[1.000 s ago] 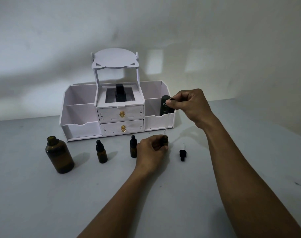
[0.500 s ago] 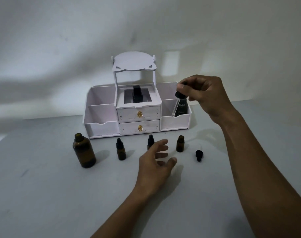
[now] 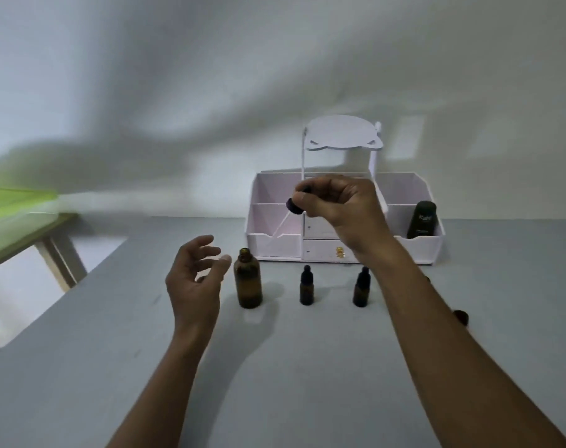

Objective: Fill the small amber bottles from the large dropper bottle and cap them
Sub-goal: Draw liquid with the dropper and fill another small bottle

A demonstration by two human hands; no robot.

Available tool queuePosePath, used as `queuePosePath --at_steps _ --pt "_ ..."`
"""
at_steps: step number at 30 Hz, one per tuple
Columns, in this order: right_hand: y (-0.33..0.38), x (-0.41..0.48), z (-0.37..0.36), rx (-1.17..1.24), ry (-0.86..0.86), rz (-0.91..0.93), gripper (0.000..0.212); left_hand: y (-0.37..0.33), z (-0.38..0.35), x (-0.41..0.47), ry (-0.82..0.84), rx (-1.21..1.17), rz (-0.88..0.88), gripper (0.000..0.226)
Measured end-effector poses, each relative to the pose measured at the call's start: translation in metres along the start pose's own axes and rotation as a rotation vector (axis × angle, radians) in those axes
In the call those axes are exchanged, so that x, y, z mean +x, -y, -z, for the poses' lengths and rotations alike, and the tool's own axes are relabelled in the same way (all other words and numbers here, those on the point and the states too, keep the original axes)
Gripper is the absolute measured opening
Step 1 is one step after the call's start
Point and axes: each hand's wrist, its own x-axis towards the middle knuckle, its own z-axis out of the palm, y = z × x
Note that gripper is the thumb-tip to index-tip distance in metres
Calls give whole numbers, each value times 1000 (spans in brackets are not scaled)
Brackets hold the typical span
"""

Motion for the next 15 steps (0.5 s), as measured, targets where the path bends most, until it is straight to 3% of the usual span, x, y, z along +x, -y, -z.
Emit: queuePosePath --at_steps 7,11,15 --pt "-23 0 -37 0 -93 -11 10 41 12 12 317 58 132 72" --pt "-26 0 -38 5 -107 5 13 45 9 13 404 108 111 71" --pt "-26 2 -40 -41 -86 11 13 45 8 12 416 147 108 51"
